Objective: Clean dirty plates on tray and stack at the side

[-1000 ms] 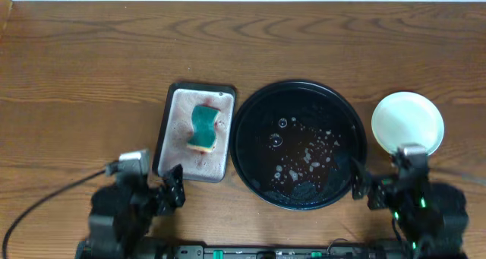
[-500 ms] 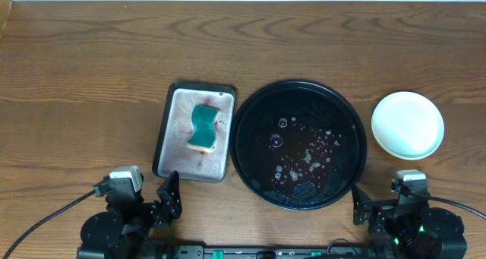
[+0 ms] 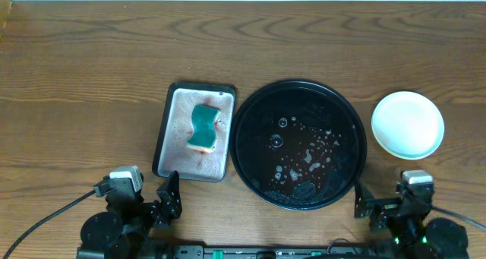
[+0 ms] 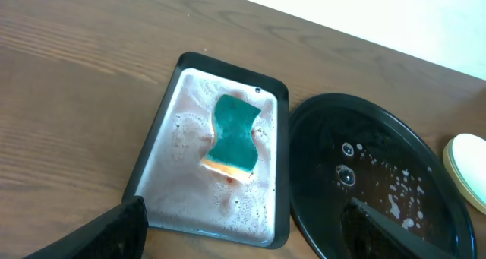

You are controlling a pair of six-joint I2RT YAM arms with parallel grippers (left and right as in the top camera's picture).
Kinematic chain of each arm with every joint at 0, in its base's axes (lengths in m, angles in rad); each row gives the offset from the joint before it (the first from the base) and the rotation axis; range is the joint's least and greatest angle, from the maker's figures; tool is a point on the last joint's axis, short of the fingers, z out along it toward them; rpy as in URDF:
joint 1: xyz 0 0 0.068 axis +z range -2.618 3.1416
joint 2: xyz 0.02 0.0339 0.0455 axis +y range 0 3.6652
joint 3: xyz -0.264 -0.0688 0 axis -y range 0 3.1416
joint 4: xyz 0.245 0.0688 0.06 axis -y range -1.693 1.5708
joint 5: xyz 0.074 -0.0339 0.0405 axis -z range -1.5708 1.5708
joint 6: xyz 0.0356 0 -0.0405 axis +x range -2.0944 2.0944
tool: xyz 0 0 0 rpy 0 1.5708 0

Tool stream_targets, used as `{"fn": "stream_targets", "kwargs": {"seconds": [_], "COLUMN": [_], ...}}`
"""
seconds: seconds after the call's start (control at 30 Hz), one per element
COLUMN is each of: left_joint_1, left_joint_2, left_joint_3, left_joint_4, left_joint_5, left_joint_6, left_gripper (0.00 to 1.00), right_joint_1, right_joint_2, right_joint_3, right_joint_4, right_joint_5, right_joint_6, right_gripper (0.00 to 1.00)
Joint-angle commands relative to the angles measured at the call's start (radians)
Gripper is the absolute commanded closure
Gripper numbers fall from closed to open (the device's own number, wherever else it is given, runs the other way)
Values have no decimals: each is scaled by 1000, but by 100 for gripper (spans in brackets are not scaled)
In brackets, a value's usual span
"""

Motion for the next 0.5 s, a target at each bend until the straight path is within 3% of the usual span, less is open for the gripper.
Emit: {"fn": "stream_targets", "kwargs": {"seconds": [0.0,0.27,0.37,0.47], "left_joint_1": [-2,-2,-2,-2], "left_joint_2": [-3,-3,-3,-3], "left_joint_3": [-8,-8,-8,-8], "left_joint_4": [1,1,1,1], "left_joint_5": [6,6,6,6], "left_joint_6": [21,21,21,21], "left_gripper": [18,18,18,18], "right_joint_1": [6,18,18,18], "right_joint_2": [-27,-32,-32,-32], "right_joint_3": [-84,-367,-463,-535], "right_joint_4": [164,804,972,1027], "right_joint_5": [-2,-8,11,36], "right_joint_6": [-9,-10,-10,-10], "right_gripper": [1,1,1,1]}}
